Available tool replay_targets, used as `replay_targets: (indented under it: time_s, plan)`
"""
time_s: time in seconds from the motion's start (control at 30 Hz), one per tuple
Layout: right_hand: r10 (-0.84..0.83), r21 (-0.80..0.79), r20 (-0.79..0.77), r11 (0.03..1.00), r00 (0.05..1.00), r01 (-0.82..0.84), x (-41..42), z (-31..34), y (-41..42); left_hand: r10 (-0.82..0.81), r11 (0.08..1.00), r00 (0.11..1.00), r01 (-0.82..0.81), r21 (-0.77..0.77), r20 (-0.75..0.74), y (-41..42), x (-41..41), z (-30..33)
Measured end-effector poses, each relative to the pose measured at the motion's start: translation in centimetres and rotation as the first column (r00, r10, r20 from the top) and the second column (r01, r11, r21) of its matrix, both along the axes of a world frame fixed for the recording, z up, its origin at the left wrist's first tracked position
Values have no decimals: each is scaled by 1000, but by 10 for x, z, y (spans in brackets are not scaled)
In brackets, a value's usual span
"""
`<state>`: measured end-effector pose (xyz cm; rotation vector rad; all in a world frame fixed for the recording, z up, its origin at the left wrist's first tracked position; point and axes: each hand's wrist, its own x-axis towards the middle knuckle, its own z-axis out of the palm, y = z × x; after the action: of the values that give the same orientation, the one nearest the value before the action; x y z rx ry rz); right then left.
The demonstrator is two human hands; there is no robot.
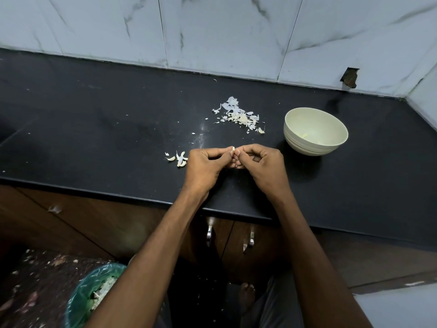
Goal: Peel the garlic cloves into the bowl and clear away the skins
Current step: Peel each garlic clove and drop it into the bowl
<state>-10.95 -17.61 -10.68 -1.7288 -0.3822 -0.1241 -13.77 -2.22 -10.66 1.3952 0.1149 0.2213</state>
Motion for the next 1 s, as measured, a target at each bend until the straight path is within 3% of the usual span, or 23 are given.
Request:
replay_targets:
  time_s: [0.27, 0.47, 1.0]
  plan:
    - [-12, -23, 14, 1000, 1000, 13, 0, -1, -1, -12, 999, 1000, 12, 31, 18, 0, 0, -1]
    - [27, 86, -61, 996, 998, -22, -2, 2, -2, 6, 997, 999, -9, 73, 43, 0, -1, -2]
    - [-18, -22, -10, 1000, 1000, 18, -1, 1, -2, -1, 988, 999, -6, 157, 46, 0, 1, -9]
